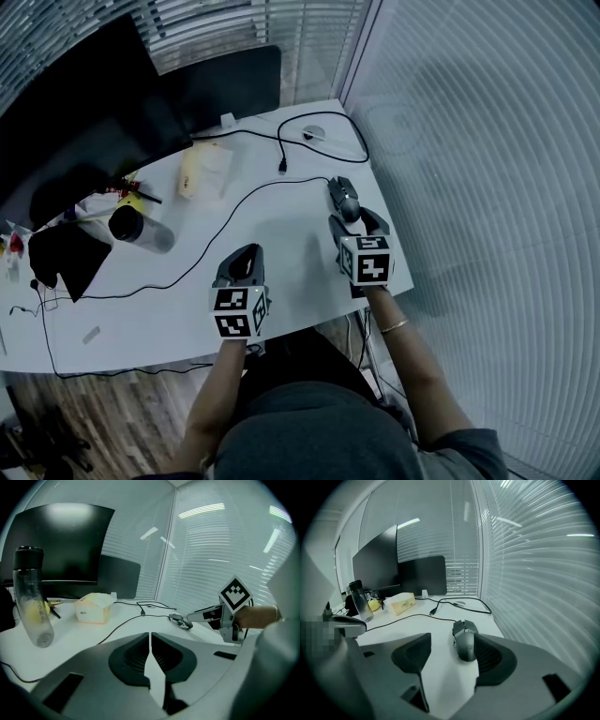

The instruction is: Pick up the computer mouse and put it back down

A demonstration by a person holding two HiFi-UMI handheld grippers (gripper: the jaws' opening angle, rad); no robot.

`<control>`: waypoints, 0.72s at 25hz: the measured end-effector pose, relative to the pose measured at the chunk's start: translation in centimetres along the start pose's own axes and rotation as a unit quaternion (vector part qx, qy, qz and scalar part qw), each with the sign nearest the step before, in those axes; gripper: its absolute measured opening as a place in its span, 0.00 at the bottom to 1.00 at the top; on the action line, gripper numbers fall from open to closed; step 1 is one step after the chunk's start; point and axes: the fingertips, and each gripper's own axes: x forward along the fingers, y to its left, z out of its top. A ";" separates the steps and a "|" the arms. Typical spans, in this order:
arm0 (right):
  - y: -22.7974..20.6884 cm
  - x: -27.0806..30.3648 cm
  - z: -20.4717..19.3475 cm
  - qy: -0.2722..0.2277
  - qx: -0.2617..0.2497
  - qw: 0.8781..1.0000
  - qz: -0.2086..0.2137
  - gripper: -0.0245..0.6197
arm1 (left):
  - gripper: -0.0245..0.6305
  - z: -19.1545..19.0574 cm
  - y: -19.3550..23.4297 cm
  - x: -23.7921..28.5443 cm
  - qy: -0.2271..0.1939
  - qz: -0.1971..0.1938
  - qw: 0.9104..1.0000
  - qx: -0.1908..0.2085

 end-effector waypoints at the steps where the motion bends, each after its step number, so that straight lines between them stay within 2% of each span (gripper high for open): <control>1: 0.1 -0.3 -0.2 -0.001 0.001 1.000 0.000 0.48 | 0.09 0.0 -0.1 -0.3 -0.001 0.000 1.000 0.001; 8: 1.7 -2.6 -1.3 -0.014 0.006 1.000 0.009 0.41 | 0.09 0.2 -0.1 -1.8 -0.015 0.002 1.000 0.007; 18: 4.1 -5.6 -2.4 -0.030 0.010 0.999 0.018 0.26 | 0.09 -0.2 -0.3 -4.0 -0.026 0.000 1.000 0.012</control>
